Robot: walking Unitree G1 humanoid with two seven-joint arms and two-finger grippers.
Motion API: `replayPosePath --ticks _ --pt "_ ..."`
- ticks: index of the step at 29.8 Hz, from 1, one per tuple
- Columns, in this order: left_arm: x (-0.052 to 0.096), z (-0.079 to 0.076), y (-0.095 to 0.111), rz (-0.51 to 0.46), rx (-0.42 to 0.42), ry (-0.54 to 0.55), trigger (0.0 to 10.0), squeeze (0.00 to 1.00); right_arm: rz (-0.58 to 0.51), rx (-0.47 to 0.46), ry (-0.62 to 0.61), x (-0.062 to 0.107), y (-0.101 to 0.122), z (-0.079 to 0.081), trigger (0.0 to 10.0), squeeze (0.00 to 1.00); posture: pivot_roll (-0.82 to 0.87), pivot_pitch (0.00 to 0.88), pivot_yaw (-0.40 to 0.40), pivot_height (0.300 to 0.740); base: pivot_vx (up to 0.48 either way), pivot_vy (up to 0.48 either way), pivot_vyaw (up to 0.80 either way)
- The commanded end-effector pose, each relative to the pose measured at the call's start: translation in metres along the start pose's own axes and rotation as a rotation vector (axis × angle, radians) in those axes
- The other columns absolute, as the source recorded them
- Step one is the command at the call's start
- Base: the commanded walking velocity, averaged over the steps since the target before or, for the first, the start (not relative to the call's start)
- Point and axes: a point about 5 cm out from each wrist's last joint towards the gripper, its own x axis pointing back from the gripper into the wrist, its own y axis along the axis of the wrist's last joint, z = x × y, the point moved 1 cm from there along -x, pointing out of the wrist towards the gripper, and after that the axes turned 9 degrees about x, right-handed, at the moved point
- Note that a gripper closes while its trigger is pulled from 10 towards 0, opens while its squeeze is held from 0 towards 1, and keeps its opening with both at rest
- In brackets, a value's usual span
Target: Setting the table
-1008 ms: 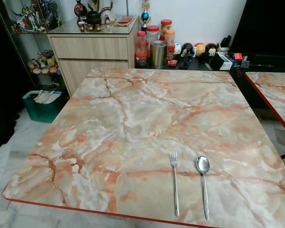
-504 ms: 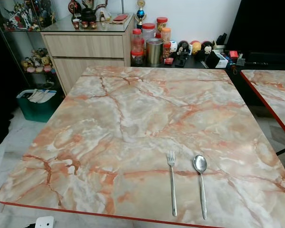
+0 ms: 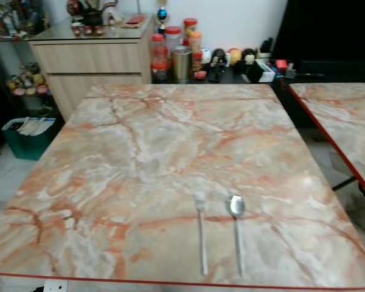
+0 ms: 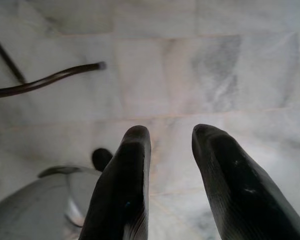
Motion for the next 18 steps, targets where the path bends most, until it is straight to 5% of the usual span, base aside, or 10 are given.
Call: replayPosePath --ticks 1,18 --pt "0.0010 0.0081 -0.0027 0.003 -0.002 0.024 10.0 0.00 -0.006 -0.012 -0.003 -0.0005 0.0013 0.0015 10.0 0.00 0.05 0.060 0.000 0.740 0.000 -0.386 0.00" --pt "-0.0006 0.0042 0.0054 -0.012 -0.011 0.015 10.0 0.00 -0.005 -0.006 -0.010 0.0000 0.0000 0.0008 10.0 0.00 0.05 0.047 0.003 0.740 0.000 -0.388 0.08"
